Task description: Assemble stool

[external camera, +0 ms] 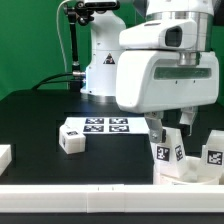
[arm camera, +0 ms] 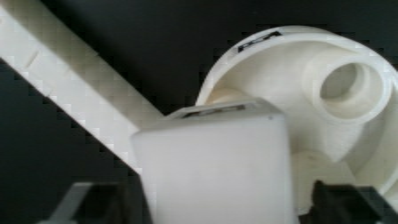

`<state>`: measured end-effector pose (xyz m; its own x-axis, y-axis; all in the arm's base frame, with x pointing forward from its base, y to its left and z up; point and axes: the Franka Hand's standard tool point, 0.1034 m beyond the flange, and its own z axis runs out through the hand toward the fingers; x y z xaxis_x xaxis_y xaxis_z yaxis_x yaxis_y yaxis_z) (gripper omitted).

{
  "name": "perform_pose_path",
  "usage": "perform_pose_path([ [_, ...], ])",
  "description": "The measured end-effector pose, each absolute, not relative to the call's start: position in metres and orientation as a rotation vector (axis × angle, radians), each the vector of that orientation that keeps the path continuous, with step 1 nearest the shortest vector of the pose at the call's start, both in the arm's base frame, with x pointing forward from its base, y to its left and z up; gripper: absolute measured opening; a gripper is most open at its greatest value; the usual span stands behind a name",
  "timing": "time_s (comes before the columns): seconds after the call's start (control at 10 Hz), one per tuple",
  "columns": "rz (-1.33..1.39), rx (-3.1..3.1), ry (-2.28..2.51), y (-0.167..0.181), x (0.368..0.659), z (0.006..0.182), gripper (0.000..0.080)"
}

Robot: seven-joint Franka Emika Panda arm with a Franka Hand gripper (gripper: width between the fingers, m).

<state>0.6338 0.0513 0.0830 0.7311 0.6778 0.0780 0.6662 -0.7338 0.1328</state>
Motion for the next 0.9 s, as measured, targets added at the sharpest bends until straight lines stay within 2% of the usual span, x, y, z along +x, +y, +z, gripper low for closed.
perform_pose_path([
  [0.1, 0.182, 2.837, 1.093, 0.0510, 0.6333, 0.0815, 0.0388],
  [0.2, 0.184, 2.838, 1.092, 0.0511, 0.6338, 0.0825, 0.0339],
  [0.5, 0.187, 2.860, 1.039, 0.0510, 0.6338, 0.0825, 0.0339],
  [0.9, 0.208, 3.007, 0.579, 0.0511, 0.6337, 0.0823, 0.0340],
])
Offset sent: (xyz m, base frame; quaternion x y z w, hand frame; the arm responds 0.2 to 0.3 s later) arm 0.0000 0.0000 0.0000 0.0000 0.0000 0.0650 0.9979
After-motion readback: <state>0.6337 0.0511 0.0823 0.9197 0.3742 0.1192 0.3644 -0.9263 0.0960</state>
